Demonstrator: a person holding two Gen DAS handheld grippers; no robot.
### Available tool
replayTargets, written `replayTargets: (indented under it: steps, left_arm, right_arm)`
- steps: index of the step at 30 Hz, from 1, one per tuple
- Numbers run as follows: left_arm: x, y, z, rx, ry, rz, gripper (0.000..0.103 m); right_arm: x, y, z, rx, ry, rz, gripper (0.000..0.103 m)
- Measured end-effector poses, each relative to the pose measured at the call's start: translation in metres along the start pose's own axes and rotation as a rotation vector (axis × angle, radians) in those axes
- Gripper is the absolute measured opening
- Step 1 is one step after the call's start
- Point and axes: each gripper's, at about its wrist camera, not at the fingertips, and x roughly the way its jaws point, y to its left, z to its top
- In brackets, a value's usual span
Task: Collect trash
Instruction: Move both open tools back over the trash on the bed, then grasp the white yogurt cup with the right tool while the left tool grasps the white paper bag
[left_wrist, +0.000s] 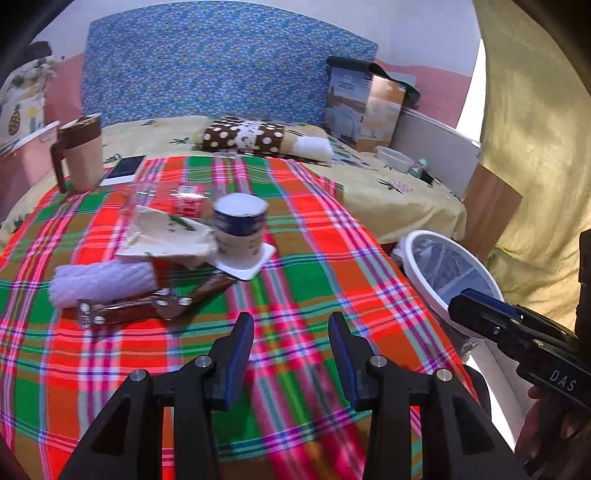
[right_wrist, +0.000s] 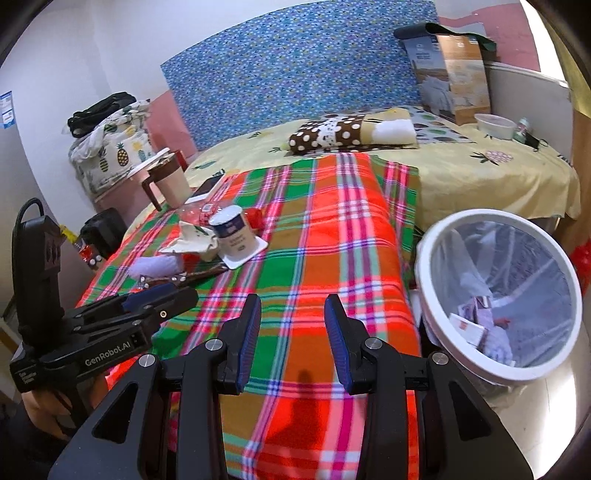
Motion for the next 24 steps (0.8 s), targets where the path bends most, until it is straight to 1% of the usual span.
replayTargets:
  steps: [2, 11, 17, 19, 21, 24]
  left_arm:
    - [-0.001, 0.007, 0.001, -0.013, -0.005, 0.013, 0.042]
    - [-0.004, 0.055, 0.017, -0.1, -0.03, 0.084, 0.042]
    - [0.0, 0.085, 0.032, -0.139, -0.038, 0.124, 0.042]
    - [0.003, 0.094, 0.036, -0.148, -0.039, 0.131, 0.042]
    - [0.007, 0.101, 0.039, -0.155, -0.033, 0.137, 0.042]
    - [0.014, 0.113, 0.044, -0.163, -0.025, 0.137, 0.042]
  right_arm:
    - [0.002, 0.004, 0.003, -0.005, -0.003, 0.01, 0.049]
    - [0.019, 0.018, 0.014, -0.047, 0.005, 0.035, 0.049]
    - [0.036, 0.031, 0.026, -0.077, 0.01, 0.055, 0.05]
    - [0.043, 0.036, 0.03, -0.089, 0.014, 0.061, 0.051]
    - [0.051, 0.041, 0.033, -0.101, 0.019, 0.07, 0.057]
    - [0.06, 0.047, 0.037, -0.116, 0.027, 0.076, 0.058]
